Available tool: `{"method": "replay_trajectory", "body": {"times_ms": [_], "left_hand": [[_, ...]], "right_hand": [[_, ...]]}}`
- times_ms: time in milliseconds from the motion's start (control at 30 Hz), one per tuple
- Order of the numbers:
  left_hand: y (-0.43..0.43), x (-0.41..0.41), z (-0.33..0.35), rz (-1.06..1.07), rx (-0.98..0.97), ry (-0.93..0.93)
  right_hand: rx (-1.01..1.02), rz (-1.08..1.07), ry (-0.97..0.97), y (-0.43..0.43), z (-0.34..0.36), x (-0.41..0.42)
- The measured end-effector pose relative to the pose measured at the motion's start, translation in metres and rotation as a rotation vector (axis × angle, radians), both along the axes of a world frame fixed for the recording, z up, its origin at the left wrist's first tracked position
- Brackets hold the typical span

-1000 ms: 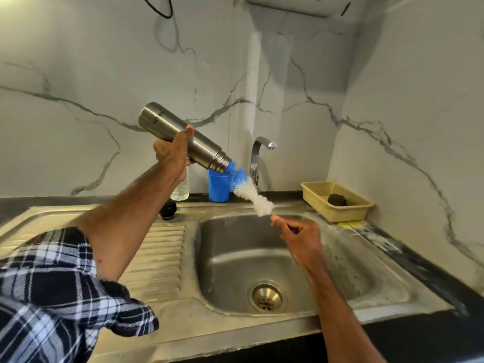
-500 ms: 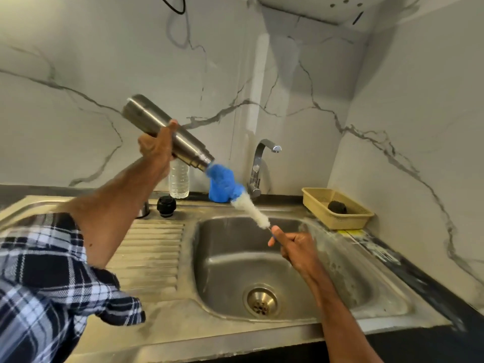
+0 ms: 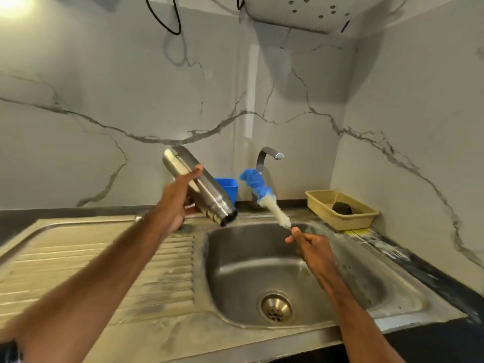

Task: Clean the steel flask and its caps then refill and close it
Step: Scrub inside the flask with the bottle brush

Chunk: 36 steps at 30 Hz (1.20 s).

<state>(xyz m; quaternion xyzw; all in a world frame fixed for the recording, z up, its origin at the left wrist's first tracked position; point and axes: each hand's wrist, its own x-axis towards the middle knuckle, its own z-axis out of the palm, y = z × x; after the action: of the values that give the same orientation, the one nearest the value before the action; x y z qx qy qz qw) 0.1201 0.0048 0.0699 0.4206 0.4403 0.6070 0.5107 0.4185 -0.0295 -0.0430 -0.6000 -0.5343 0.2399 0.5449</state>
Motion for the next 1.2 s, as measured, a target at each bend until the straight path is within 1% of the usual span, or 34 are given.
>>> {"method": "replay_trajectory", "body": {"times_ms": [100,200,433,567,667,833,933,1067,1200], "left_hand": [[-0.017,0.026,-0.022,-0.059,-0.017,0.044],[-0.022,0.047,-0.039,-0.099,-0.023,0.048],[-0.02,0.063,-0.071,-0.168,-0.094,-0.109],[-0.017,0.06,-0.082,-0.203,-0.109,-0.163],[-0.015,0.059,-0.084,-0.25,-0.108,-0.251],[-0.009,0.054,-0.085,-0.341,-0.147,-0.409],[-0.006,0.049,-0.088,-0.396,-0.14,-0.387],[-0.005,0.042,-0.089,-0.383,-0.139,-0.274],[-0.003,0.035,-0.091,-0.416,-0.16,-0.323]], "right_hand": [[-0.013,0.094,0.127,0.001,0.002,-0.004],[-0.042,0.146,0.146,-0.001,0.004,-0.008],[-0.099,0.222,0.276,-0.002,0.009,-0.017],[-0.149,0.233,0.252,0.003,0.005,-0.021],[-0.154,0.246,0.199,0.006,0.001,-0.022],[-0.126,0.333,0.21,0.004,0.003,-0.029],[-0.143,0.345,0.216,0.003,0.006,-0.034],[-0.153,0.373,0.257,0.0,0.01,-0.041],[-0.164,0.385,0.278,-0.001,0.01,-0.044]]}}
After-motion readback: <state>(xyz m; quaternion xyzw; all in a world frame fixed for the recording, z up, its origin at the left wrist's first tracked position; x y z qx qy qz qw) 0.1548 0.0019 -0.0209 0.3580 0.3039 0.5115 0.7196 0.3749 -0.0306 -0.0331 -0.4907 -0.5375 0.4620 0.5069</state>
